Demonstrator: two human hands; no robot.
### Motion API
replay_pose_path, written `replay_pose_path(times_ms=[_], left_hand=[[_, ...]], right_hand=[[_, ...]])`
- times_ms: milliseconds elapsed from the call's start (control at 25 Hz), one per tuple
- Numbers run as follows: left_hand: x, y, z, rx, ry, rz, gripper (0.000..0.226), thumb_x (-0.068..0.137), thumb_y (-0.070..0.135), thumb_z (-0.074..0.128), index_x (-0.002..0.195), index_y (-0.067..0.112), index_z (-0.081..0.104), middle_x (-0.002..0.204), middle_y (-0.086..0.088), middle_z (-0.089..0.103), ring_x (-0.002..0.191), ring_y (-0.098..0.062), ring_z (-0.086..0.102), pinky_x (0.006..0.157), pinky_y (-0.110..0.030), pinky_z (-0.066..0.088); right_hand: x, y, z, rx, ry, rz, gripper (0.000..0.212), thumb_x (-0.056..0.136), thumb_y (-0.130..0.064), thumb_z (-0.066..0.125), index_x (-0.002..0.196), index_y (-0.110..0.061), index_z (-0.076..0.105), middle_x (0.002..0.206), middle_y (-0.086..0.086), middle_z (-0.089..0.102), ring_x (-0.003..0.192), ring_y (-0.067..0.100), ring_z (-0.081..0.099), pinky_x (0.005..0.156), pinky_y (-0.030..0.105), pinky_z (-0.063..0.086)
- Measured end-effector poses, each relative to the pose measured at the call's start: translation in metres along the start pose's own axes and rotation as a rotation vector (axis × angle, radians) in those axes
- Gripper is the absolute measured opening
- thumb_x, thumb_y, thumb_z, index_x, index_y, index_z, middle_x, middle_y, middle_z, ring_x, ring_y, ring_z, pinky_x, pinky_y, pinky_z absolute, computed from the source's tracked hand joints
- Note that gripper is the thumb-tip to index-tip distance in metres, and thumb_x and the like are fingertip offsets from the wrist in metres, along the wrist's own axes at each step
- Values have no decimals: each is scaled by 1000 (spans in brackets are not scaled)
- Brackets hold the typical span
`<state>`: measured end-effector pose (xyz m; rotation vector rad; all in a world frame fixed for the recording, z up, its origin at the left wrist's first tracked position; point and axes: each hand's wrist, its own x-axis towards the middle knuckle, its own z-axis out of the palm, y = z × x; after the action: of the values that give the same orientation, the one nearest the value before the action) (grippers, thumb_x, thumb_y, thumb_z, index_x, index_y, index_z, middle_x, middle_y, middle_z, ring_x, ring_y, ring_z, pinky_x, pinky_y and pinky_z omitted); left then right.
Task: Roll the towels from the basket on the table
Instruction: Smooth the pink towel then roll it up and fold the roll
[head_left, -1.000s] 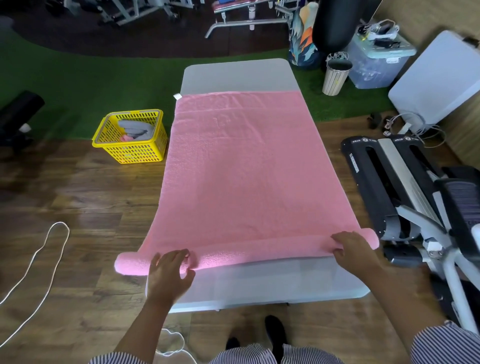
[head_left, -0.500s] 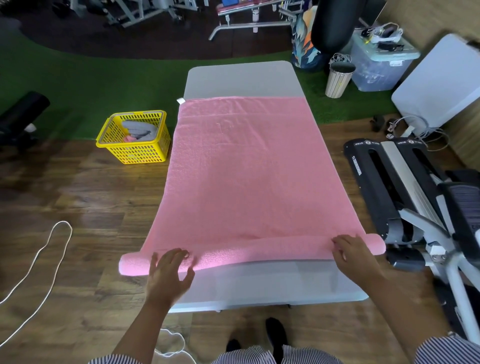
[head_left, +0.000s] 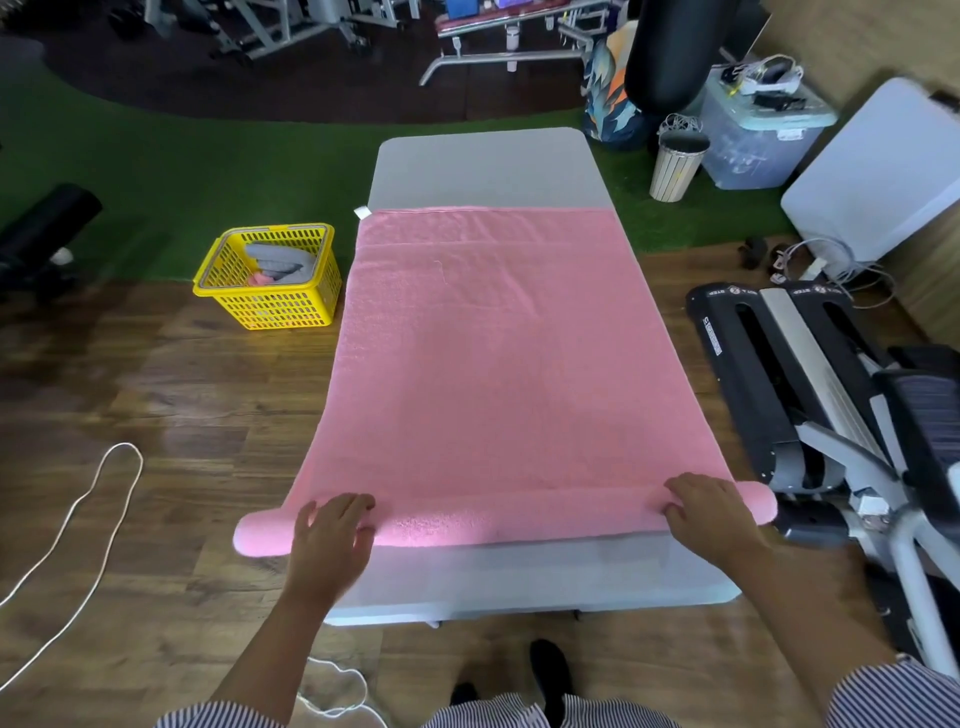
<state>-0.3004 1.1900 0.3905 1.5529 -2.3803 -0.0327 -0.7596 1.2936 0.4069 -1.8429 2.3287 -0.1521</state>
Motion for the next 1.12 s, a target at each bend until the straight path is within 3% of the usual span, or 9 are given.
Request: replay_pose_path(times_ms=[120, 200, 360, 480, 600, 720, 840, 960, 1120], left_hand=[[-2, 14, 11, 33, -13, 41, 57, 60, 0, 75, 114, 14, 62, 111, -3, 67, 104, -20, 65, 96, -62, 39], [-4, 21, 17, 46, -62, 68, 70, 49, 1, 81, 116, 13, 62, 112, -3, 67, 108, -21, 64, 97, -69, 32], [-6, 26, 14, 47, -61, 38, 40, 70, 11, 61, 110, 19, 62, 100, 2, 69, 93, -20, 67, 96, -64, 38], [-7, 25, 8, -1, -70, 66, 32, 75, 21, 39, 101, 27, 55, 83, 7, 68, 74, -18, 67, 82, -51, 46], [-3, 24, 6, -13, -79, 59, 33, 77, 21, 37, 104, 27, 55, 88, 6, 67, 78, -19, 66, 81, -52, 47], [-3, 30, 9, 15, -11, -21, 34, 80, 13, 47, 112, 20, 58, 107, -1, 66, 102, -20, 63, 95, -64, 38], [-7, 37, 16, 41, -21, 53, 45, 71, 13, 55, 115, 21, 57, 109, 2, 65, 108, -15, 54, 96, -71, 30], [-6, 38, 16, 38, -77, 63, 55, 59, 15, 69, 113, 19, 61, 104, 2, 67, 100, -19, 62, 93, -72, 33], [-3, 41, 9, 28, -103, 33, 37, 65, 18, 44, 98, 25, 59, 79, 7, 67, 72, -19, 67, 76, -50, 45]], right_hand=[[-3, -11, 16, -50, 146, -111, 42, 59, 4, 73, 99, -5, 67, 98, 11, 69, 86, 31, 65, 84, 51, 51], [-8, -19, 21, -82, 124, -157, 49, 54, -1, 79, 101, -6, 66, 99, 9, 68, 88, 30, 65, 84, 55, 50], [-12, -19, 24, -71, 57, -118, 38, 55, -5, 76, 92, -8, 66, 88, 7, 68, 79, 29, 64, 80, 52, 51], [-10, -19, 17, 2, -21, -104, 23, 70, -15, 48, 85, -12, 65, 79, 2, 66, 74, 26, 61, 77, 43, 50], [-6, -18, 11, 18, -85, -63, 27, 78, -20, 43, 94, -14, 64, 90, 1, 66, 83, 22, 59, 84, 38, 46], [-9, -21, 18, 15, 94, -82, 25, 78, -8, 55, 102, -7, 64, 100, 8, 66, 88, 27, 63, 88, 45, 48], [-17, -22, 27, 74, 105, -59, 42, 83, -21, 34, 106, -4, 65, 102, 9, 67, 95, 28, 63, 98, 51, 42], [-19, -20, 28, 106, 69, -66, 49, 74, -28, 39, 106, -2, 65, 101, 11, 66, 95, 29, 62, 95, 54, 43], [-15, -22, 20, 132, 33, -62, 30, 73, -18, 48, 92, -4, 68, 86, 8, 68, 78, 29, 63, 85, 47, 49]])
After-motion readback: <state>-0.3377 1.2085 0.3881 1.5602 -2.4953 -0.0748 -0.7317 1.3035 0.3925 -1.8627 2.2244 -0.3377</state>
